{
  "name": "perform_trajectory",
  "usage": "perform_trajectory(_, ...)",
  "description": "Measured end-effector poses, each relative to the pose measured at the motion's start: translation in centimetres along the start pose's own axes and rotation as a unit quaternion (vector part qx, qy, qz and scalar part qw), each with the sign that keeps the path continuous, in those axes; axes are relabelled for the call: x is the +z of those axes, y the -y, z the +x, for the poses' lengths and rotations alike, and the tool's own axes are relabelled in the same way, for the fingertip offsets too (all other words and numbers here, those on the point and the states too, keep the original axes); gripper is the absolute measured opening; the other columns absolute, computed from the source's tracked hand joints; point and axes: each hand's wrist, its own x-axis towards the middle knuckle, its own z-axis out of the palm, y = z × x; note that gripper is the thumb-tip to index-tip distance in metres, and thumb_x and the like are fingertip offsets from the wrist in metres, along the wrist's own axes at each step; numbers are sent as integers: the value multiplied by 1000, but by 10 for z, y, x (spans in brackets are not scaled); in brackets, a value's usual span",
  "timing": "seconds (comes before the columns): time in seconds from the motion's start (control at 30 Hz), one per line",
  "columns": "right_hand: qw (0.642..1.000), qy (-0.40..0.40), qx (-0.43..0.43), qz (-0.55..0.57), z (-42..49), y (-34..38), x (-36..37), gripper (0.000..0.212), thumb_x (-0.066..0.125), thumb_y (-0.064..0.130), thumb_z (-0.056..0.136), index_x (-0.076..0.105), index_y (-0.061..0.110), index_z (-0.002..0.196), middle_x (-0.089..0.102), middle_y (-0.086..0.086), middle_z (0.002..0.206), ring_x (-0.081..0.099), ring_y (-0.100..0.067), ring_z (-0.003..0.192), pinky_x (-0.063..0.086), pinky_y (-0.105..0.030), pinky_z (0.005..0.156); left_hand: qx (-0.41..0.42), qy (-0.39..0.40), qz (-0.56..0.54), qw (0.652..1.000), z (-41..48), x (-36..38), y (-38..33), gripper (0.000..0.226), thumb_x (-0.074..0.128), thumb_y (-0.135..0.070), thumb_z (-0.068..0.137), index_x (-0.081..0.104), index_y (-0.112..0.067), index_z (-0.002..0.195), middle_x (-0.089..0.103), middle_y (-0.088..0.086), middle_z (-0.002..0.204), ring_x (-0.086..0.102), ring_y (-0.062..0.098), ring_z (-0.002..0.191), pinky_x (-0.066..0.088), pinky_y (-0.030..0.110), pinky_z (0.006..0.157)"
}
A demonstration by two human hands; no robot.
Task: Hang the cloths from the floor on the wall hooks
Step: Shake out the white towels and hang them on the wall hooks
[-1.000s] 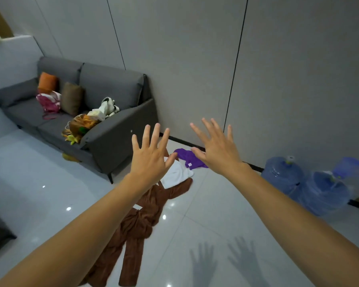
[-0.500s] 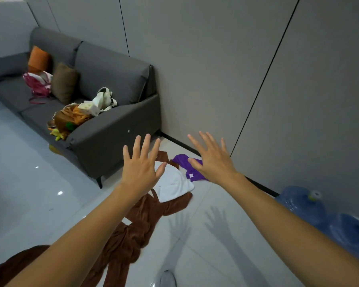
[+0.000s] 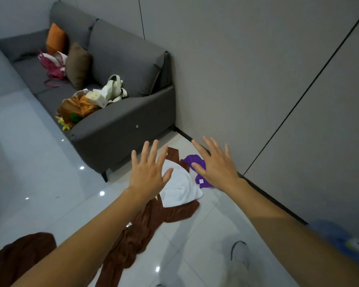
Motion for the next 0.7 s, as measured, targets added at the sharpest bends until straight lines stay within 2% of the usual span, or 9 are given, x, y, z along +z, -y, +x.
perform_trajectory(0.2, 997, 7, -74, 27, 88, -71, 50, 72, 34, 64, 94, 2, 40, 153, 7, -2, 164, 5, -27, 151, 5, -59, 116, -101, 15, 12, 995, 75, 34, -38, 80, 0, -67, 84, 0, -29, 154, -4, 5, 163, -6, 32, 149, -1, 55, 117)
perform_trajectory(0.4, 992, 31, -116, 23, 163, -121, 109, 71, 29, 64, 95, -3, 40, 153, 3, -1, 164, 2, -26, 151, 5, -57, 117, -174, 10, -15, 985, 139, 95, -58, 77, 16, -66, 88, 29, -24, 151, 24, 9, 159, 20, 35, 146, 14, 56, 115)
perform_trajectory(0.53, 992, 37, -116, 32, 201, -131, 179, 71, 29, 65, 95, -3, 39, 153, 3, 0, 164, 2, -26, 151, 5, -56, 117, -177, 1, -38, 983, 167, 166, -60, 74, 20, -64, 91, 36, -21, 148, 34, 11, 154, 30, 37, 142, 23, 58, 111)
perform_trajectory(0.7, 992, 56, -103, 49, 239, -131, 316, 70, 28, 64, 96, -8, 40, 152, -2, 1, 164, -2, -24, 151, 2, -53, 118, -180, -2, -63, 982, 203, 303, -59, 76, 14, -65, 90, 37, -21, 148, 36, 11, 153, 33, 37, 140, 23, 57, 111)
